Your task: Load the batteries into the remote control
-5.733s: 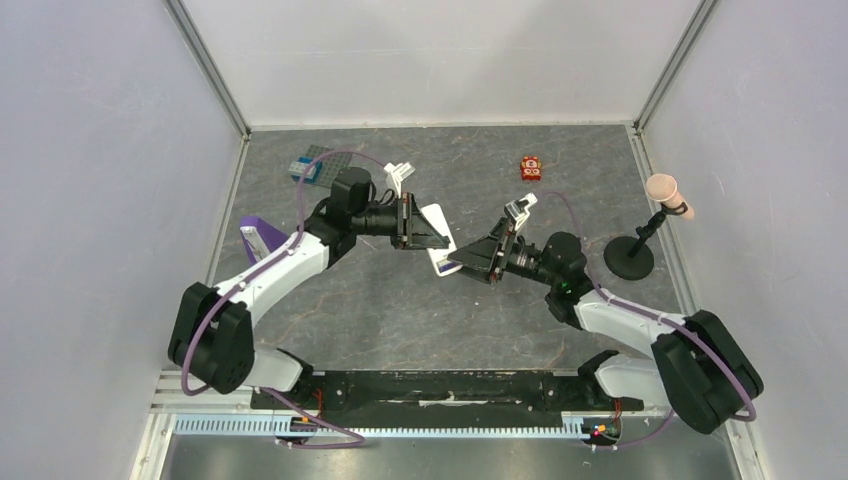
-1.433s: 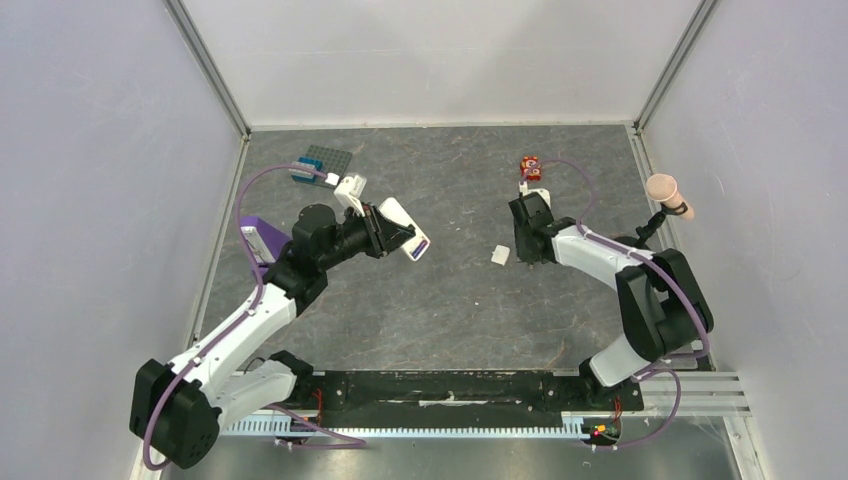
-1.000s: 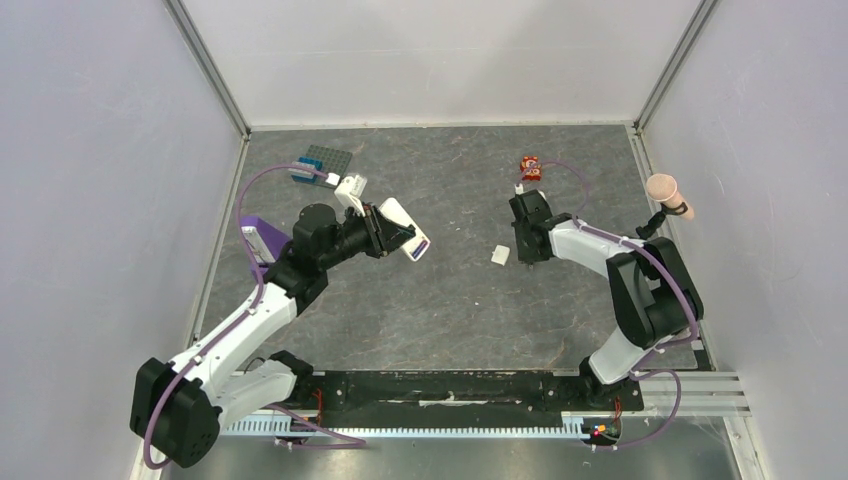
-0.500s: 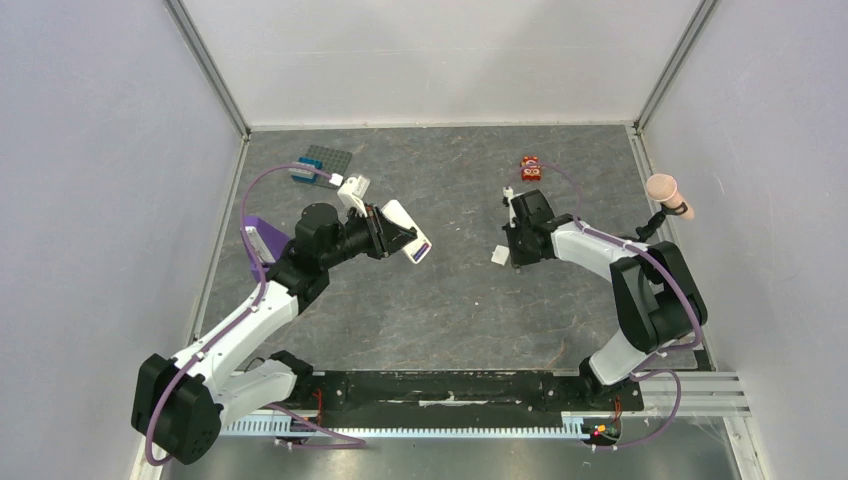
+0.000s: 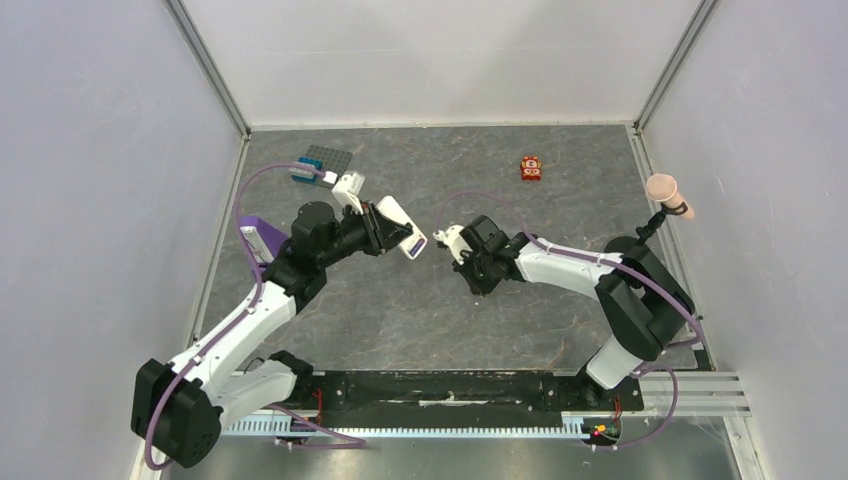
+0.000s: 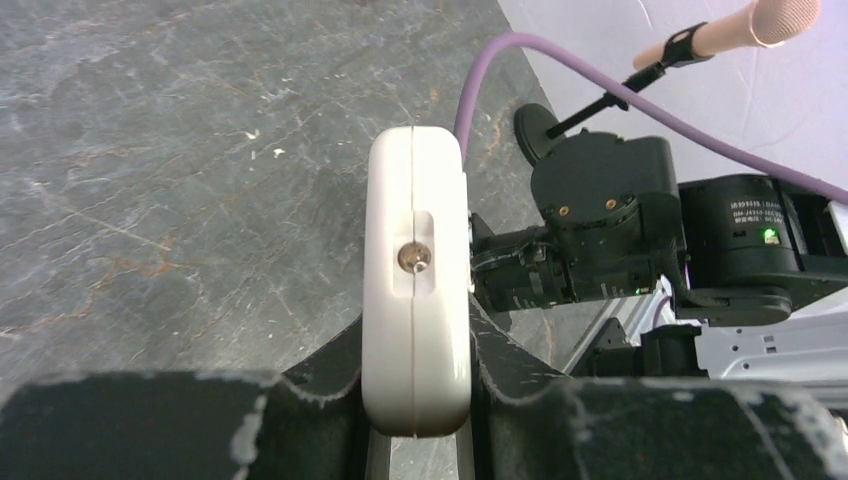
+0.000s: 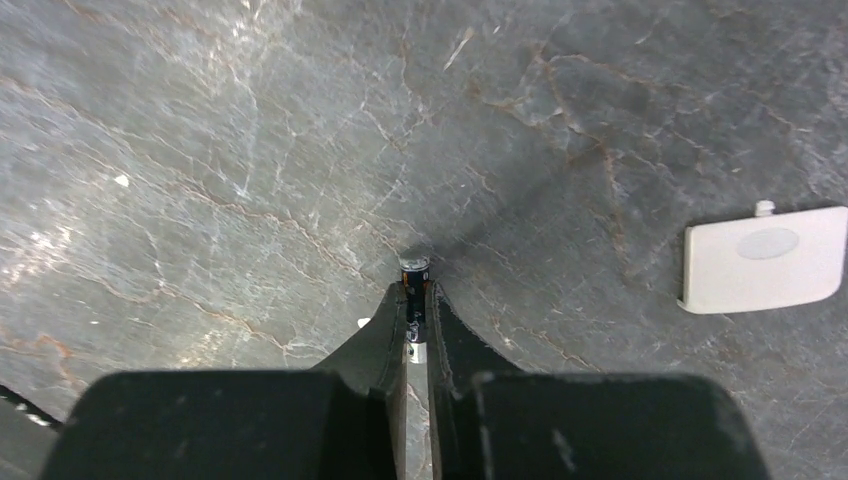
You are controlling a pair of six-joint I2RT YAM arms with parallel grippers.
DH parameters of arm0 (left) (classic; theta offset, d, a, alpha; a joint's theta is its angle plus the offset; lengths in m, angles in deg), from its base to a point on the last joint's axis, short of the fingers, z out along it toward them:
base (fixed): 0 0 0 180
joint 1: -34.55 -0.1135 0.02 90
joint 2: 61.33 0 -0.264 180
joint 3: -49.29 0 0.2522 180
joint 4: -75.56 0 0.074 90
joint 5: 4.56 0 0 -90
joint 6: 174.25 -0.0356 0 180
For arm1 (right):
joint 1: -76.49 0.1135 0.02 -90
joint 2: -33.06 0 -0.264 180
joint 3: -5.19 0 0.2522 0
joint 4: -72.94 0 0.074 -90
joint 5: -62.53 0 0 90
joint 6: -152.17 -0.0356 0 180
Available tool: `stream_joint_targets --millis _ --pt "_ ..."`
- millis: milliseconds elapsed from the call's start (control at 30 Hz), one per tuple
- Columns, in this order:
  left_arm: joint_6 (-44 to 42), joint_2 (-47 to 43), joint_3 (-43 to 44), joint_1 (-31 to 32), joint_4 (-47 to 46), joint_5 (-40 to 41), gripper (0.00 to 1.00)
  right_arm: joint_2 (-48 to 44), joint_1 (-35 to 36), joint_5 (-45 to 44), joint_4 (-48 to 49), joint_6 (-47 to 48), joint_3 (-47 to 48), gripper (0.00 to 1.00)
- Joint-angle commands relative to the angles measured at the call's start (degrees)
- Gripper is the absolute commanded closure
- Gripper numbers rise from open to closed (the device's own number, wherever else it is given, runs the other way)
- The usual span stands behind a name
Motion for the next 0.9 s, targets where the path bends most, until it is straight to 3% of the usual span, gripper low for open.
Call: stream_joint_targets --millis 0,133,400,700,867 --pt "-2.6 -4.2 1.3 -0.6 1.1 7.2 0.98 1.9 2.0 -2.1 -2.4 5.0 2.6 0.92" --pt "-2.5 -5.6 0.7 -1.0 2.7 12.0 0.98 3.0 3.2 -4.0 -2.6 5.1 2.9 0.86" --pt "-1.3 -6.0 0.5 -2.1 3.4 13.9 0.98 1.0 3.5 -5.5 -2.9 3.7 2.4 0.56" --pt "-0.1 -5.0 0.7 -2.9 4.7 14.4 0.98 3.0 3.5 -2.1 -8.5 4.9 2.1 0.60" --pt "0.0 -4.1 1.8 -3.7 7.7 16.1 0.98 3.4 3.5 -2.6 -8.8 4.4 1.0 0.68"
